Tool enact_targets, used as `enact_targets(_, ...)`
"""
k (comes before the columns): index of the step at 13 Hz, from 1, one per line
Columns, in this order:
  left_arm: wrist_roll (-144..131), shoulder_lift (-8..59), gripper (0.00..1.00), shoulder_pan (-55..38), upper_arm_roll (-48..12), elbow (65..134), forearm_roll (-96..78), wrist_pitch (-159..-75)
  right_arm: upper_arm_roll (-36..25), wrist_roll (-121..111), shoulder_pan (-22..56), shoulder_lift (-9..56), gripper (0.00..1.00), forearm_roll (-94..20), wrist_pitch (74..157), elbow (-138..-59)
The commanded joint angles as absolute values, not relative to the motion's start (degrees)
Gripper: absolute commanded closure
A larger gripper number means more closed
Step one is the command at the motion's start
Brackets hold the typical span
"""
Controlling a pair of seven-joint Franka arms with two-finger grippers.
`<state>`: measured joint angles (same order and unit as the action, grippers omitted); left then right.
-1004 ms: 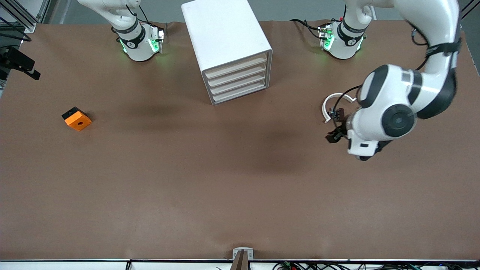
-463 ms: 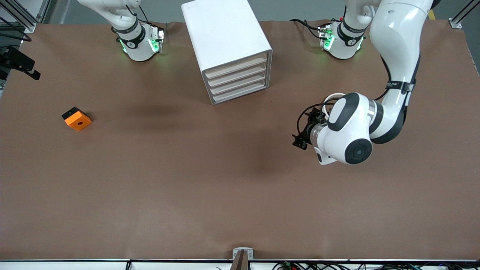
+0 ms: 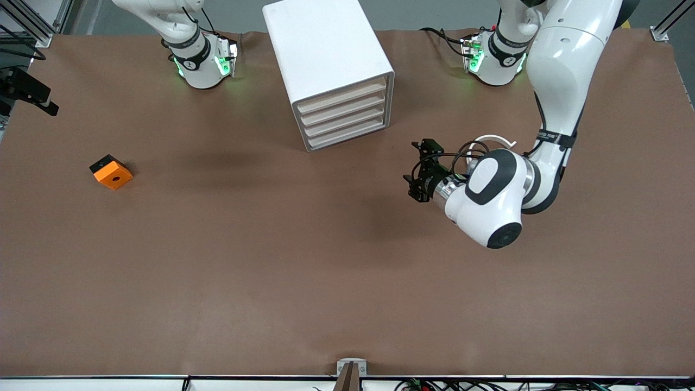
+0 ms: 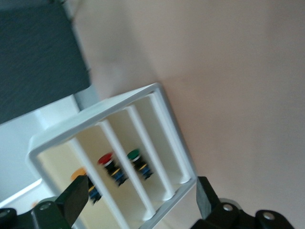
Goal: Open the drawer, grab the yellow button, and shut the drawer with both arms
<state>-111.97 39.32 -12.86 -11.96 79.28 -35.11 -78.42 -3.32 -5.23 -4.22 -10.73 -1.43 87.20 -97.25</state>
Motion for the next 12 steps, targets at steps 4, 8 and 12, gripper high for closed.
enact_targets(4,-129.71,44.29,0.0,-13.18,-17.75,82.25,-41.65,-68.56,-3.34,-4.57,-3.87,-11.95,0.0,-1.41,87.28,-98.26)
enact_targets(8,-130.95,45.34,0.0,-15.2,-18.81,87.7,-44.38,-68.55,-3.34,-4.66,-3.87,-11.95,0.0,-1.41,87.28,-98.26)
enact_targets(12,-131.75,45.26,0.34,-18.54,-18.81,89.91,-46.84,-68.55,-3.34,-4.66,-3.87,-11.95,0.0,-1.32,87.28,-98.17)
